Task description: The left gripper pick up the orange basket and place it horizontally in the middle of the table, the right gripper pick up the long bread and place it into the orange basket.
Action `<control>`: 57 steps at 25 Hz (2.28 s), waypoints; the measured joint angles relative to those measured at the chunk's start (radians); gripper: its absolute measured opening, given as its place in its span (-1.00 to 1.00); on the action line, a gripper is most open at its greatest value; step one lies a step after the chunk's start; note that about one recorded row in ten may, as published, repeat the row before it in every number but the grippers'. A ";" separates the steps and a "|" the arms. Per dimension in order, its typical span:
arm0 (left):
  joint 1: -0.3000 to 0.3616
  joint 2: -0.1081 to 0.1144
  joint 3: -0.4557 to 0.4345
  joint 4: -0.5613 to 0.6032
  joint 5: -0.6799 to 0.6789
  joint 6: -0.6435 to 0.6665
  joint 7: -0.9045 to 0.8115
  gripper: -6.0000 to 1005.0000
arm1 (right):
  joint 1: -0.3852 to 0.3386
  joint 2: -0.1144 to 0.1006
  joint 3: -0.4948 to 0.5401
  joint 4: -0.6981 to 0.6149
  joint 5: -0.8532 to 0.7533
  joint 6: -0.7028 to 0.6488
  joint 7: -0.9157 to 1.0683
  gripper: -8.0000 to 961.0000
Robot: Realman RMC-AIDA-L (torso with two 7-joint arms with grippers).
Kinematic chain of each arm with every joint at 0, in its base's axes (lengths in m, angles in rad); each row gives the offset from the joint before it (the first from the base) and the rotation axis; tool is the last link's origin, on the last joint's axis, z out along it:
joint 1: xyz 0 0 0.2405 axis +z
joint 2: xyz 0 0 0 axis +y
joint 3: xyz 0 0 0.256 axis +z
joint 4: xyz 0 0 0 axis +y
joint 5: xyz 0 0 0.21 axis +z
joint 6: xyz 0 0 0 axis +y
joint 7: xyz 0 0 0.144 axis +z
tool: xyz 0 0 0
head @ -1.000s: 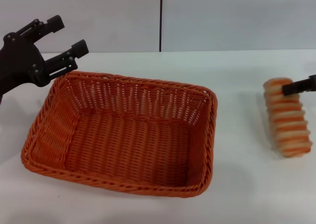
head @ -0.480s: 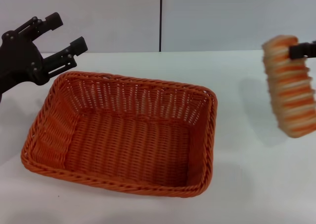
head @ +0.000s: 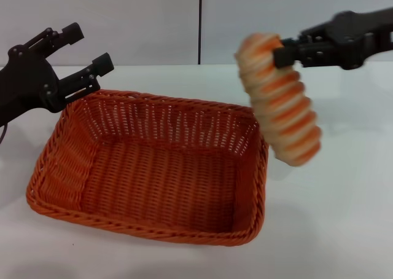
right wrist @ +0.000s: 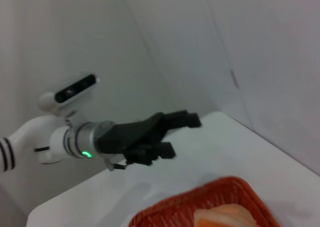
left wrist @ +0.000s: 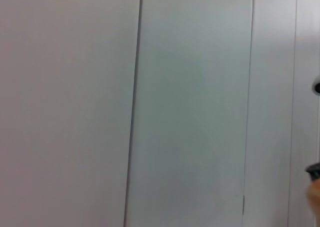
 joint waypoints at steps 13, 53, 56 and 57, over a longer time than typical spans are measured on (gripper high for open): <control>-0.004 -0.002 0.021 -0.018 -0.027 -0.003 0.001 0.61 | 0.118 0.047 -0.037 0.287 0.027 0.177 -0.342 -0.69; 0.008 0.004 -0.014 -0.028 -0.061 -0.005 0.008 0.61 | -0.447 0.079 -0.140 -0.131 0.433 0.288 -0.545 0.35; 0.016 0.005 -0.061 -0.042 -0.062 -0.003 0.018 0.61 | -0.567 0.081 -0.117 -0.143 0.554 0.286 -0.683 0.52; 0.019 0.005 -0.104 -0.064 -0.063 0.003 0.029 0.61 | -0.594 0.083 -0.108 -0.130 0.592 0.283 -0.735 0.57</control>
